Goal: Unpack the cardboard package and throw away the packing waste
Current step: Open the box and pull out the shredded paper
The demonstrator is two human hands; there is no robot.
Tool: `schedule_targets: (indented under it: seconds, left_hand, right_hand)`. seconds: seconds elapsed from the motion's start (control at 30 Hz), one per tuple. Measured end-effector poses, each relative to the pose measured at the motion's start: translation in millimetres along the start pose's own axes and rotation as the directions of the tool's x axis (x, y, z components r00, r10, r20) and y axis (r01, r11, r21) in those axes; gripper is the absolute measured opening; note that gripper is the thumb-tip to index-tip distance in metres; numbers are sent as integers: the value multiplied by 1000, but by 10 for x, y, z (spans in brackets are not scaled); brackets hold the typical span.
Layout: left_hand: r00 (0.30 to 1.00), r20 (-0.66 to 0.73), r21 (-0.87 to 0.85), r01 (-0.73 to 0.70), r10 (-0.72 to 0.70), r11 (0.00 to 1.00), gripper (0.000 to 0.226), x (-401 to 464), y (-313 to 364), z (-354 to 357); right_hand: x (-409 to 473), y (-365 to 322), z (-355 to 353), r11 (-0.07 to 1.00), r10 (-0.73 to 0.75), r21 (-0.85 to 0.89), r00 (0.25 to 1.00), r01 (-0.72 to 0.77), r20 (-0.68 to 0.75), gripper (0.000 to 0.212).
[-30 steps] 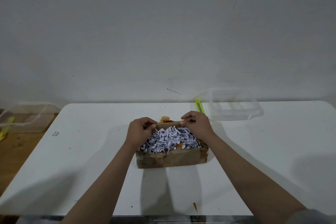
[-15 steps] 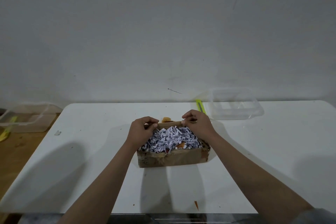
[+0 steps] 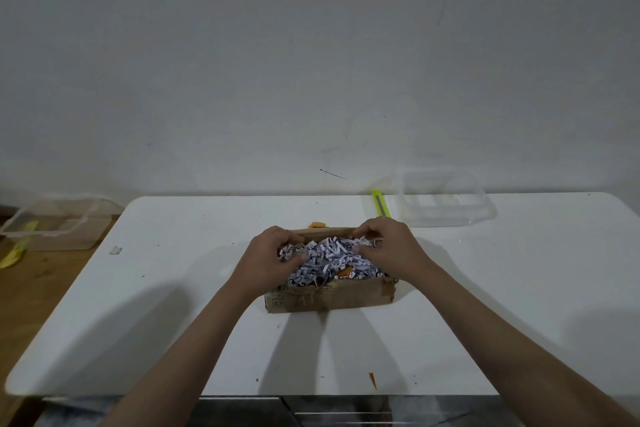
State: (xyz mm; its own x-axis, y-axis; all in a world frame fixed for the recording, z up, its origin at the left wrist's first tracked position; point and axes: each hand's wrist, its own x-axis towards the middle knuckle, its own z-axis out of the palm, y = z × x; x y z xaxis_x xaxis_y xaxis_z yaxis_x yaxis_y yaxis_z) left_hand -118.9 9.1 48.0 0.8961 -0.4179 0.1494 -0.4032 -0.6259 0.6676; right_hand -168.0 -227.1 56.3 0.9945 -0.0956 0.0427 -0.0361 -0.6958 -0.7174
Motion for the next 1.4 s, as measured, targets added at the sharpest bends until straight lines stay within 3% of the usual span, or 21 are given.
schedule_targets:
  seconds: [0.13,0.23,0.43,0.57,0.63,0.83,1.1,1.27,1.4]
  left_hand:
    - [985,158,95,53,-67,994,40,-18,-51,61]
    - [964,195,144,154,-180,978,48,28,-19,56]
    - [850,392,109,338,-353,935,29,217,169,2]
    - [796,452,101,404,-403,909,31,307,213,62]
    - [795,432,125,415,-426,901,42,285,149,86]
    - [759,453,152,452,-468,879,52,173,100,143]
    - [609,617,93,573,-499,814,54,301,125,137]
    - [549,650,190,553,-526,811,58,342,154,155]
    - [547,655,196,544,-522,816,62,365,254,187]
  right_hand:
    - [19,-49,88,981,36,-192,990,-9,138,46]
    - [72,-61,154,947,130,-310,981,-80,142,55]
    - [178,-164,201,910,176,-412,947,-52,269,45]
    - [217,-202,193,932,177,-355,945,-71,275,42]
    - [223,-159,176,942,177,-328,941,-77,288,44]
    - [255,-52,156,941,278,-299,863,-157,421,63]
    - [301,-22,133,947,313,-228,811,-226,494,63]
    - [232,13,83,960,279,-115,853,-254,441,54]
    - [229,-64,151,946,307,-65,812,-318,496,52]
